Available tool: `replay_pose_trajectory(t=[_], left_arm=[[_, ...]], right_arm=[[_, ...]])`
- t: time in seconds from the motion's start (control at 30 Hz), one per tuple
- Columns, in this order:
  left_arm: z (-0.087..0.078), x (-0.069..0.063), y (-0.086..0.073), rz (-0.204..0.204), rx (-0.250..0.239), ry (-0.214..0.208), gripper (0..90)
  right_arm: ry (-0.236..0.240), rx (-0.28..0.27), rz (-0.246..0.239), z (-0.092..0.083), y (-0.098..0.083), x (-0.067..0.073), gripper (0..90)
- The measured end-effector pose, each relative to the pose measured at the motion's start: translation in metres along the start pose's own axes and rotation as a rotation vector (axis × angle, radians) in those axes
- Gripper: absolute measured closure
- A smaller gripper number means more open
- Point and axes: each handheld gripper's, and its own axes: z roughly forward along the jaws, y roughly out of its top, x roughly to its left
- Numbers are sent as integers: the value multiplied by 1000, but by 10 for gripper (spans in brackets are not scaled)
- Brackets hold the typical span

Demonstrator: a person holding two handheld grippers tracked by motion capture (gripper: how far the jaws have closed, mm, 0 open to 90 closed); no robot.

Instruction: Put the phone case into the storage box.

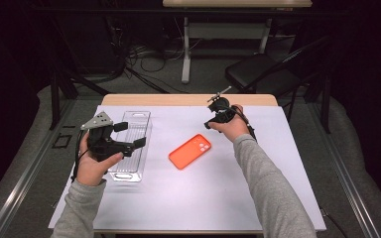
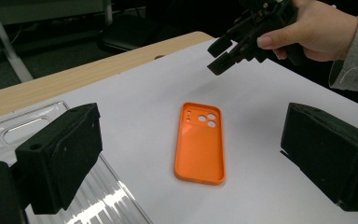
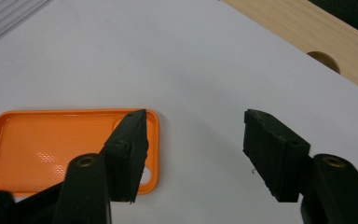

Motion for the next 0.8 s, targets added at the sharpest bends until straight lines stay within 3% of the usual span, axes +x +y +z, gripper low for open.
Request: replay_pose_trajectory(t=[0.4,0.47,0.5,0.67,0.8], left_arm=[[3,-1,-1,4,16,3,59],[3,-1,-1,6,17,4,59],[3,-1,-1,5,17,4,59],[2,0,-1,2,16,7,60],[1,0,-1,0,15,6,61]], right_arm=[[35,56,10,21,-1,5,446],[40,71,32,24,-1,7,447],[36,74,9,26,-1,6,446],[22,124,11,32,-3,11,452],[38,122,-7,37,-2,14,483]])
